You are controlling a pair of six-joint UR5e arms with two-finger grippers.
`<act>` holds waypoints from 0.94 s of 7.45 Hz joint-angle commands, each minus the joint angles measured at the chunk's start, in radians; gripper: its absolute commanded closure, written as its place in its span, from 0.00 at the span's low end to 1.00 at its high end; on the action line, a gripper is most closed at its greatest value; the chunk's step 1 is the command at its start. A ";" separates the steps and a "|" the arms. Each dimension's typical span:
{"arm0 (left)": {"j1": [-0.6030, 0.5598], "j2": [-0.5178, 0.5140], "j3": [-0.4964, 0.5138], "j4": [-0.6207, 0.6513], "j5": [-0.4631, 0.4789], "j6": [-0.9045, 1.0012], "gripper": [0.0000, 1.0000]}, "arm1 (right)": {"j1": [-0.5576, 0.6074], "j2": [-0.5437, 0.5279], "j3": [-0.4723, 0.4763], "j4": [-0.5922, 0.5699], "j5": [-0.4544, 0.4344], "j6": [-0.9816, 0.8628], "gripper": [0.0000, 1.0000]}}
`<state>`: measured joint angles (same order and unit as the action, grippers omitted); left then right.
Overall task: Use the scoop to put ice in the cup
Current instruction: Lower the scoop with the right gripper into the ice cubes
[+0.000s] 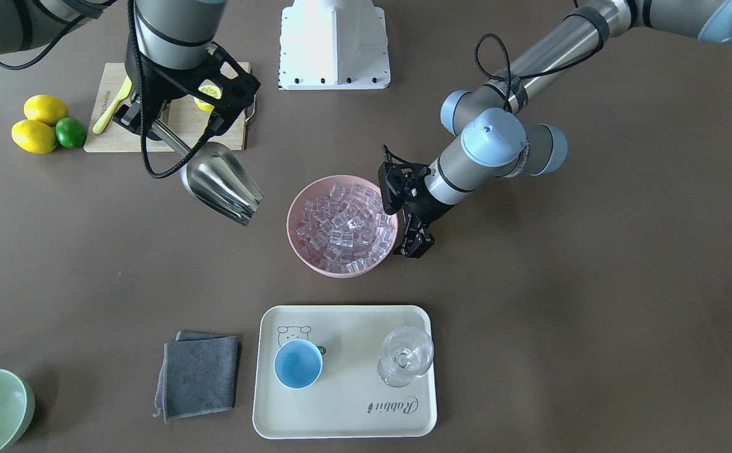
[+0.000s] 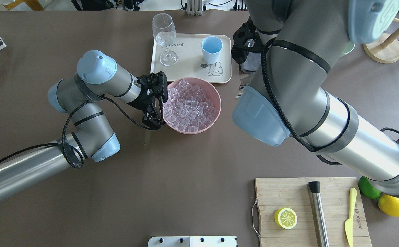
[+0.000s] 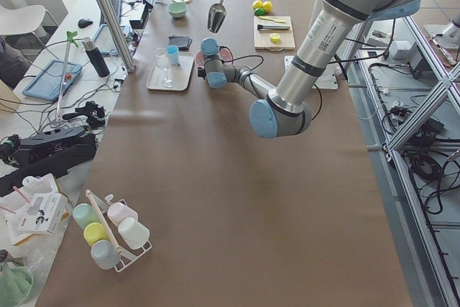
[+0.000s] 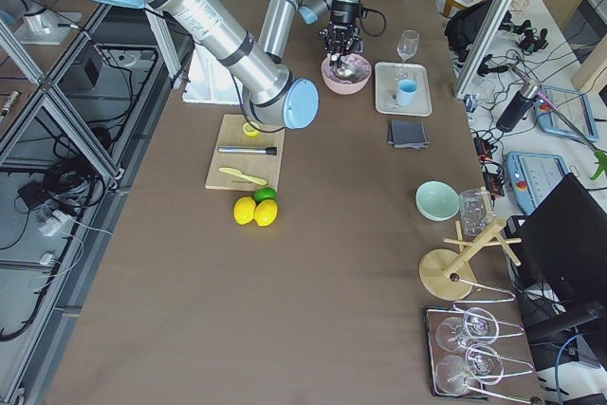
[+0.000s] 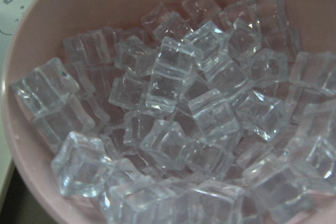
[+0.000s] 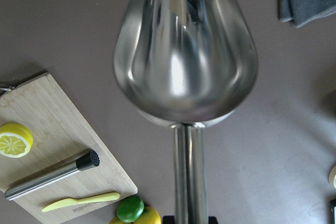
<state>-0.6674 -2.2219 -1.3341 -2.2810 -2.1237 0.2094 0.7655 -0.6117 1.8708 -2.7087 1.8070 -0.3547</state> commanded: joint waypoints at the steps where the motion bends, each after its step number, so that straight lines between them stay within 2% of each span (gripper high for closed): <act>1: -0.003 0.002 -0.004 0.000 -0.001 0.001 0.01 | -0.030 0.114 -0.138 -0.006 -0.030 -0.010 1.00; 2: 0.000 0.001 -0.002 0.001 0.001 0.001 0.01 | -0.063 0.175 -0.236 -0.005 -0.052 -0.009 1.00; 7: 0.000 0.005 -0.005 -0.002 -0.001 0.004 0.01 | -0.155 0.242 -0.425 0.075 -0.112 0.000 1.00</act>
<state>-0.6672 -2.2189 -1.3382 -2.2810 -2.1245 0.2110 0.6362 -0.3838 1.5043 -2.6667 1.7152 -0.3564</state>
